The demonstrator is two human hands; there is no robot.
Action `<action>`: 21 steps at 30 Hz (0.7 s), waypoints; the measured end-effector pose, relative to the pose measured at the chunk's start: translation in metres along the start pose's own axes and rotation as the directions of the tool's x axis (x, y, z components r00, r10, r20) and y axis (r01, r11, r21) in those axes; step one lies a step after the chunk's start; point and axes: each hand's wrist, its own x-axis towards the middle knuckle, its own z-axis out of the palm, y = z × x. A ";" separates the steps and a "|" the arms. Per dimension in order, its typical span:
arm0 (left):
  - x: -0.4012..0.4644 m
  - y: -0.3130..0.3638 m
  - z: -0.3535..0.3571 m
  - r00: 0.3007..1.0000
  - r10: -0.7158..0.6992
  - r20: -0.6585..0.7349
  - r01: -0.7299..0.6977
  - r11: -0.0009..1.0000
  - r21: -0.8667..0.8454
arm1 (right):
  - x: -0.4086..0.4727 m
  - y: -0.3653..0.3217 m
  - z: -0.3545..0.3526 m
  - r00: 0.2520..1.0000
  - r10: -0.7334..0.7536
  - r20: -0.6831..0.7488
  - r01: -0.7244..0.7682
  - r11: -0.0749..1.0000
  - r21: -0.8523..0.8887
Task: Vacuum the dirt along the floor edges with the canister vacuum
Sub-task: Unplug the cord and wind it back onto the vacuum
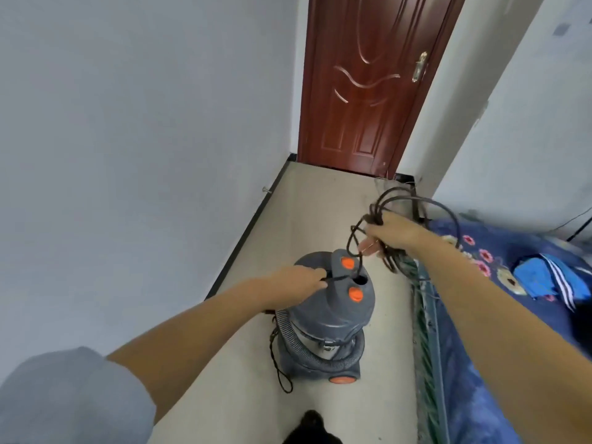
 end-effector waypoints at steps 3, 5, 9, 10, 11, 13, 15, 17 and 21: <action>0.038 -0.014 -0.020 0.994 -0.010 -0.106 -0.008 0.987 -0.163 | 0.015 0.018 0.029 0.927 -0.026 0.373 0.004 0.998 0.061; 0.065 -0.031 -0.020 0.986 -0.014 -0.165 -0.028 0.969 -0.247 | 0.034 0.030 0.034 0.878 -0.076 0.473 -0.048 0.969 0.244; 0.115 -0.047 -0.002 0.969 -0.146 -0.197 0.003 0.811 -0.586 | 0.072 0.051 0.025 0.815 -0.131 0.564 -0.242 0.809 0.536; 0.126 -0.047 0.003 0.968 -0.210 -0.139 0.047 0.693 -0.720 | 0.083 0.056 0.019 0.783 -0.169 0.599 -0.271 0.775 0.571; 0.137 -0.047 0.008 0.971 -0.230 -0.063 0.082 0.569 -0.818 | 0.094 0.063 0.013 0.744 -0.220 0.631 -0.294 0.740 0.605; 0.161 -0.052 0.014 0.981 -0.190 0.044 0.121 0.413 -0.903 | 0.116 0.080 0.006 0.676 -0.310 0.669 -0.341 0.673 0.656; 0.183 -0.058 0.018 0.984 -0.117 0.133 0.171 0.439 -0.882 | 0.132 0.098 0.006 0.637 -0.353 0.686 -0.383 0.627 0.678; 0.203 -0.065 0.022 0.965 -0.065 0.253 0.249 0.514 -0.821 | 0.142 0.114 0.011 0.671 -0.331 0.664 -0.419 0.569 0.708; 0.232 -0.092 0.056 0.883 -0.061 0.465 0.418 0.550 -0.722 | 0.155 0.139 0.030 0.868 -0.015 0.497 -0.435 0.462 0.773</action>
